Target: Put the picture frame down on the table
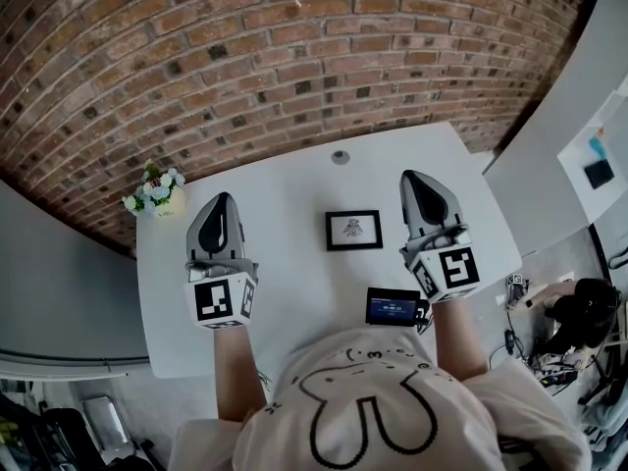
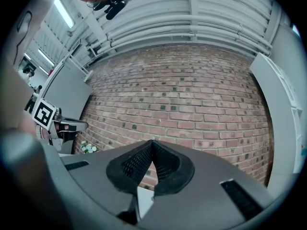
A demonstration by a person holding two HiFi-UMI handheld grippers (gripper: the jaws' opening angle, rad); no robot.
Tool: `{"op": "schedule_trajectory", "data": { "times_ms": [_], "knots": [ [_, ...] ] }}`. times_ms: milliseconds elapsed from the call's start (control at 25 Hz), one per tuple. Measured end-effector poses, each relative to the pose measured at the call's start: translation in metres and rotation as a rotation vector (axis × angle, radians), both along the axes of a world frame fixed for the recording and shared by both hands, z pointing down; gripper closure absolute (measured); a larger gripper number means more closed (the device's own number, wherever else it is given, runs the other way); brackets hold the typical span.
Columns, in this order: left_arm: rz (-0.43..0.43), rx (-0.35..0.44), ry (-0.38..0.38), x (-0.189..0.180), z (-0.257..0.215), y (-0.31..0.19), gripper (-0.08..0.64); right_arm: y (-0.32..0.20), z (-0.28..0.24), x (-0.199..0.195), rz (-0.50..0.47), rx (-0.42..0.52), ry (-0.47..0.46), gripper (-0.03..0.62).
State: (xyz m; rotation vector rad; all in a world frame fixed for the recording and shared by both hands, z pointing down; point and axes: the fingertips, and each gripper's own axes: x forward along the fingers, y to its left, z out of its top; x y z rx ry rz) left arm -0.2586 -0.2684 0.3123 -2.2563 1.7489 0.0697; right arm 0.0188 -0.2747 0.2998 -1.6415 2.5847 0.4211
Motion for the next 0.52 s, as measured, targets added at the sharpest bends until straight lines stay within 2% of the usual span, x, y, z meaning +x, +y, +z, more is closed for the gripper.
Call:
{"op": "schedule_trajectory", "data": {
  "times_ms": [520],
  "knots": [
    [-0.003, -0.018, 0.011, -0.0007, 0.0056, 0.0059, 0.551, 0.0035, 0.0101, 0.0088, 0.024, -0.035, -0.011, 0.575]
  ]
}}
